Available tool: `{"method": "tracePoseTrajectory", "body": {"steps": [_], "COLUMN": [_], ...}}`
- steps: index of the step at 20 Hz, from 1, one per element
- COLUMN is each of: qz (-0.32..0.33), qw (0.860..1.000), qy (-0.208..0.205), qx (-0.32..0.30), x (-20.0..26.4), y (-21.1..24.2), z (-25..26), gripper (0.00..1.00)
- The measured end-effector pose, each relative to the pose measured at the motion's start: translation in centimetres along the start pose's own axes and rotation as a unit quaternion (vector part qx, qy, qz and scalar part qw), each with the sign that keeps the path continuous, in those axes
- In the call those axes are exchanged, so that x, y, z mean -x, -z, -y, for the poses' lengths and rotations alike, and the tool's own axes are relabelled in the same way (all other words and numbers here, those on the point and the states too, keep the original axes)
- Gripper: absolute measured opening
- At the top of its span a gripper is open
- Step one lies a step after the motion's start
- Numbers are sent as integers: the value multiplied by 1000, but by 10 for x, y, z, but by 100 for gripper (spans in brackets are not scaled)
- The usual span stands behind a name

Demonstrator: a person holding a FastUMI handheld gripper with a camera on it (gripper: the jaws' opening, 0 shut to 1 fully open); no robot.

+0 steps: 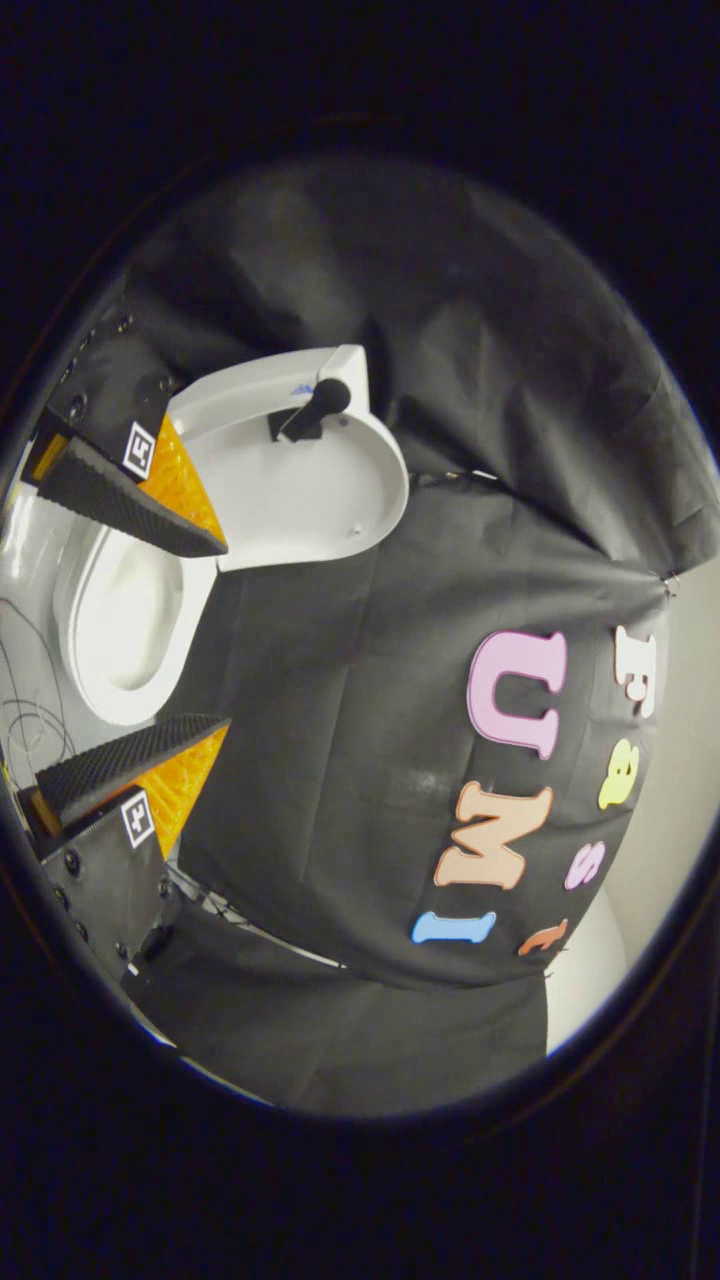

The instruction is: Open the toilet lid.

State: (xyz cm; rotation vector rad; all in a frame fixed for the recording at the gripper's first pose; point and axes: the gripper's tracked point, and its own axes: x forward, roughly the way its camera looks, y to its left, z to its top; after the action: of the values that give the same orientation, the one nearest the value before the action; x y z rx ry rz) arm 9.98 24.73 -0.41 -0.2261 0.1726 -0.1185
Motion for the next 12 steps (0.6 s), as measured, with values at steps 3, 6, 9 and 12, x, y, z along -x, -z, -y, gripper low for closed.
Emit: {"method": "tracePoseTrajectory", "body": {"steps": [3,6,9,12], "qz": [-3,5,13,36], "qw": [1000,1000,999,998], "qy": [-9,-14,-11,-5], "qx": [-9,-11,-29,-51], "x": [-9,-12,-16,-12], "y": [7,6,7,1], "z": [3,7,19,31], "gripper": [97,97,97,97]}}
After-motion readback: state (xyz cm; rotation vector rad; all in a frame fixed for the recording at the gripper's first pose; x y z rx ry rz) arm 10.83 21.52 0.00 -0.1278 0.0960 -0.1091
